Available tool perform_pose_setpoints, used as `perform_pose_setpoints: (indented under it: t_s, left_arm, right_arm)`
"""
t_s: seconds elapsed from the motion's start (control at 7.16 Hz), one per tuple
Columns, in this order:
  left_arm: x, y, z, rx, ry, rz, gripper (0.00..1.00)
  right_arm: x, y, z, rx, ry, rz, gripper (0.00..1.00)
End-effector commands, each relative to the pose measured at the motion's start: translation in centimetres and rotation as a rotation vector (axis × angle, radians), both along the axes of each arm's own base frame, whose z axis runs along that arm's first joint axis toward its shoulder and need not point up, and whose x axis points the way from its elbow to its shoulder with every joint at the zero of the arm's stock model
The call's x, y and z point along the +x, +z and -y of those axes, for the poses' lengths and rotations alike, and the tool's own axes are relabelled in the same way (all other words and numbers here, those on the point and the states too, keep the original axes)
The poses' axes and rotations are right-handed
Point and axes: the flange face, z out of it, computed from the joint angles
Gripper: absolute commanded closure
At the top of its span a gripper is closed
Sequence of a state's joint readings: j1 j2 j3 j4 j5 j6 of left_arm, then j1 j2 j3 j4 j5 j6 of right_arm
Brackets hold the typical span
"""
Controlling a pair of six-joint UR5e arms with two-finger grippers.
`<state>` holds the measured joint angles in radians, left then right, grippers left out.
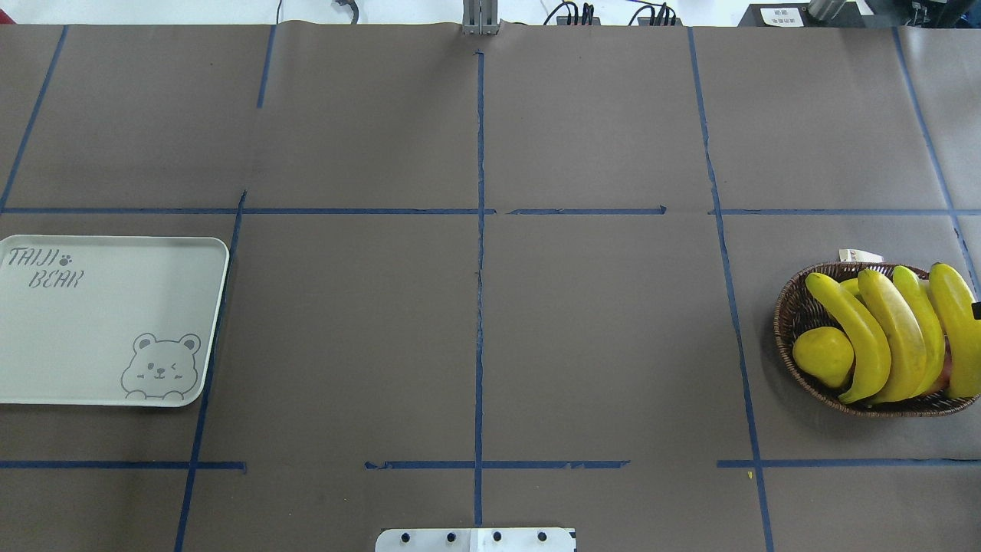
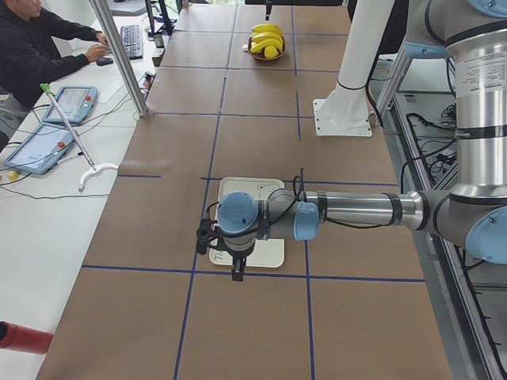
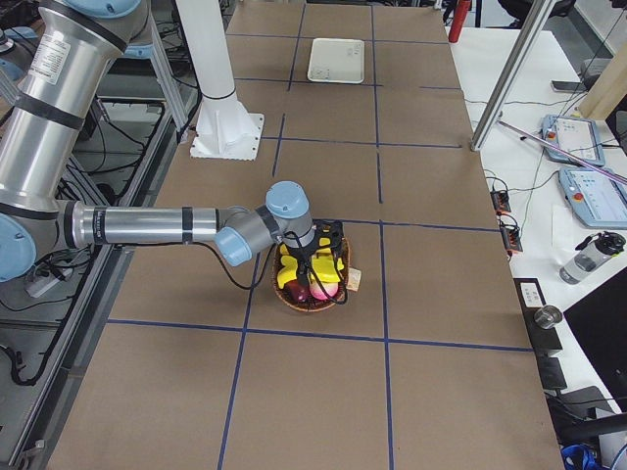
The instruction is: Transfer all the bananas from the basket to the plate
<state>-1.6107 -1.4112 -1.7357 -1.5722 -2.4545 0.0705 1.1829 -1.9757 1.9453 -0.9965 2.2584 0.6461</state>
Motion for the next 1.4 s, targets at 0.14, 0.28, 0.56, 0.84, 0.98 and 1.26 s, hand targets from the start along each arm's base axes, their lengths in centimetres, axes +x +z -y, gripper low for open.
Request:
perform_pose_setpoints:
  t_s: [0.14, 0.28, 0.56, 0.84, 0.98, 1.26]
  left_arm:
    - [0.0, 0.1, -0.1, 0.006, 0.004, 0.000, 0.00]
    - [0.0, 0.3, -0.1, 0.003, 0.004, 0.000, 0.00]
    - [0.0, 0.2, -0.1, 0.006, 0.004, 0.000, 0.00]
    - [0.0, 0.1, 0.0, 0.008, 0.005, 0.001, 0.00]
    - [0.0, 0.1, 0.0, 0.008, 0.005, 0.001, 0.00]
    - [0.0, 0.0, 0.0, 0.012, 0.005, 0.001, 0.00]
  right_arm:
    - [-3.1, 1.5, -1.1, -0.013, -0.083, -0.041, 0.00]
    - [-4.3, 2.2, -1.5, -0.018, -0.116, -0.057, 0.01]
    - [-5.0, 3.3, -1.8, -0.040, -0.137, -0.073, 0.03]
    - [-5.0, 3.3, -1.8, -0.041, -0.138, -0.069, 0.22]
    - [-5.0, 3.1, -1.7, -0.038, -0.138, -0.064, 0.37]
    - [-4.9, 2.6, -1.7, -0.030, -0.135, -0.058, 0.61]
